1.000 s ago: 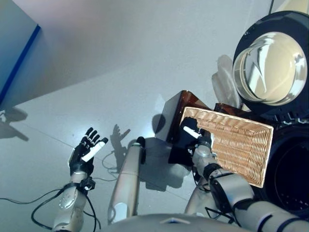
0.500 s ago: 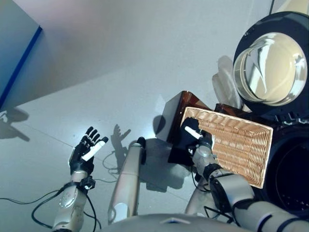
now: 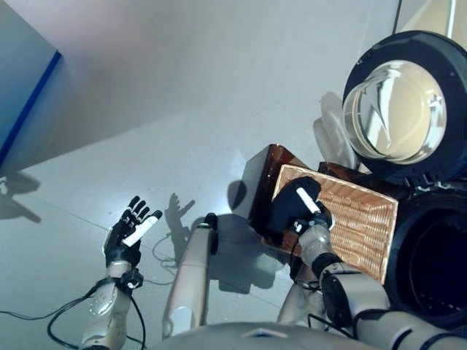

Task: Pick up the clothes and place them into the washing machine

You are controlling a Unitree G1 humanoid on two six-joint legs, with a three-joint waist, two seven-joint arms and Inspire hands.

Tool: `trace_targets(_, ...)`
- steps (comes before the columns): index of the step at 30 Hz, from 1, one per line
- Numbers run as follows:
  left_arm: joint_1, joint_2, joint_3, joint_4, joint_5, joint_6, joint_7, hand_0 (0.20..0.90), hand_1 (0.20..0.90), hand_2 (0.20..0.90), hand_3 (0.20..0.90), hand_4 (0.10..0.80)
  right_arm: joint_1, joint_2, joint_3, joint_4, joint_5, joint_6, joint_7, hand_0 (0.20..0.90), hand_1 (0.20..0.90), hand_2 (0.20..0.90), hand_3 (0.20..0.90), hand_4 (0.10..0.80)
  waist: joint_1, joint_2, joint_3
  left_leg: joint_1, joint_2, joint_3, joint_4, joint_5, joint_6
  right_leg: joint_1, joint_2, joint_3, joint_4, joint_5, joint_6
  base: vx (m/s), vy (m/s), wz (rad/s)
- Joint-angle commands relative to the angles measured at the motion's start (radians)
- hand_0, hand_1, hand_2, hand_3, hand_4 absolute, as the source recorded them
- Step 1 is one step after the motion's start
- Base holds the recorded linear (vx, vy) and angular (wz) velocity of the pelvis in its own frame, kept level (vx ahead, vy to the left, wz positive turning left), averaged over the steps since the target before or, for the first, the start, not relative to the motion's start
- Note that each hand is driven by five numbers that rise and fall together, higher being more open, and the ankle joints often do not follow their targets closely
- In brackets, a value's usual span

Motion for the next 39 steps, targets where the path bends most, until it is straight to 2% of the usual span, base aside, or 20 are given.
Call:
trace_targets(1,-0.016,0.045,0.061,-0.027,-0.019,-0.081,-0.027,0.900,0.900,0.900,0.900,0.800,0.021,-0.089,-0.045,-0.044,0.077,-0.094,0.040,0.200,0.200,0.200,0.200,0.300,0.002,-0.026,-0.025,0.054,0.042,-0.033,-0.131,0.066,-0.084,0.047,-0.022,0.000,-0.134,0.145,-0.017,0.061,-0.046,-0.14)
trace_targets(7,-0.024,0.026,0.063,-0.002,-0.031,-0.075,-0.049,0.900,0.900,0.900,0.900,0.800,0.073,-0.090,-0.088,-0.094,0.215,-0.118,0.125,0.200,0.200,0.200,0.200,0.300,-0.014,-0.041,-0.034,0.136,0.048,-0.034,-0.216,0.096,-0.095,0.134,-0.014,-0.018,-0.212,0.166,-0.015,0.052,-0.044,-0.03)
trace_targets(12,-0.027,0.005,0.072,0.019,-0.035,-0.076,-0.053,0.900,0.900,0.900,0.900,0.800,0.130,-0.073,-0.133,-0.130,0.300,-0.141,0.174,0.200,0.200,0.200,0.200,0.300,-0.028,-0.040,-0.036,0.190,0.056,-0.038,-0.275,0.123,-0.103,0.188,-0.004,-0.028,-0.254,0.171,-0.016,0.030,-0.023,-0.04)
trace_targets(21,-0.028,-0.024,0.059,0.051,-0.040,-0.081,-0.056,0.900,0.900,0.900,0.900,0.800,0.178,-0.067,-0.234,-0.152,0.383,-0.206,0.165,0.200,0.200,0.200,0.200,0.300,-0.057,-0.034,-0.043,0.263,0.069,-0.035,-0.361,0.158,-0.111,0.250,0.006,-0.041,-0.323,0.192,-0.013,0.022,-0.011,-0.03)
trace_targets(24,-0.026,-0.032,0.053,0.068,-0.037,-0.086,-0.042,0.900,0.900,0.900,0.900,0.800,0.159,-0.070,-0.320,-0.126,0.428,-0.271,0.100,0.200,0.200,0.200,0.200,0.300,-0.063,-0.028,-0.057,0.266,0.071,-0.035,-0.358,0.154,-0.112,0.249,0.007,-0.037,-0.321,0.191,-0.012,0.043,-0.007,-0.03)
trace_targets(30,-0.010,-0.038,0.043,0.067,-0.030,-0.089,-0.037,0.900,0.900,0.900,0.900,0.800,0.154,-0.061,-0.349,-0.133,0.453,-0.296,0.083,0.200,0.200,0.200,0.200,0.300,-0.061,-0.017,-0.075,0.266,0.074,-0.034,-0.350,0.148,-0.115,0.254,0.006,-0.032,-0.320,0.185,-0.010,0.010,0.002,-0.02)
trace_targets(33,0.004,-0.041,0.034,0.056,-0.038,-0.090,-0.032,0.900,0.900,0.900,0.900,0.800,0.125,-0.054,-0.408,-0.153,0.543,-0.346,0.082,0.200,0.200,0.200,0.200,0.300,-0.063,-0.004,-0.074,0.253,0.070,-0.035,-0.332,0.139,-0.115,0.237,0.004,-0.026,-0.302,0.178,-0.011,0.000,0.000,0.00)
trace_targets(38,0.027,-0.037,0.013,0.026,-0.054,-0.090,-0.037,0.900,0.900,0.900,0.900,0.800,0.091,-0.067,-0.478,-0.169,0.610,-0.411,0.062,0.200,0.200,0.200,0.200,0.300,-0.065,0.023,-0.057,0.210,0.064,-0.037,-0.268,0.117,-0.110,0.175,0.006,0.000,-0.229,0.148,-0.016,-0.058,0.035,-0.03)
trace_targets(39,0.028,-0.035,0.007,0.021,-0.058,-0.090,-0.039,0.900,0.900,0.900,0.900,0.800,0.085,-0.076,-0.487,-0.171,0.612,-0.416,0.050,0.200,0.200,0.200,0.200,0.300,-0.067,0.031,-0.052,0.200,0.066,-0.037,-0.236,0.094,-0.110,0.158,0.006,0.011,-0.191,0.122,-0.019,-0.089,0.049,-0.13)
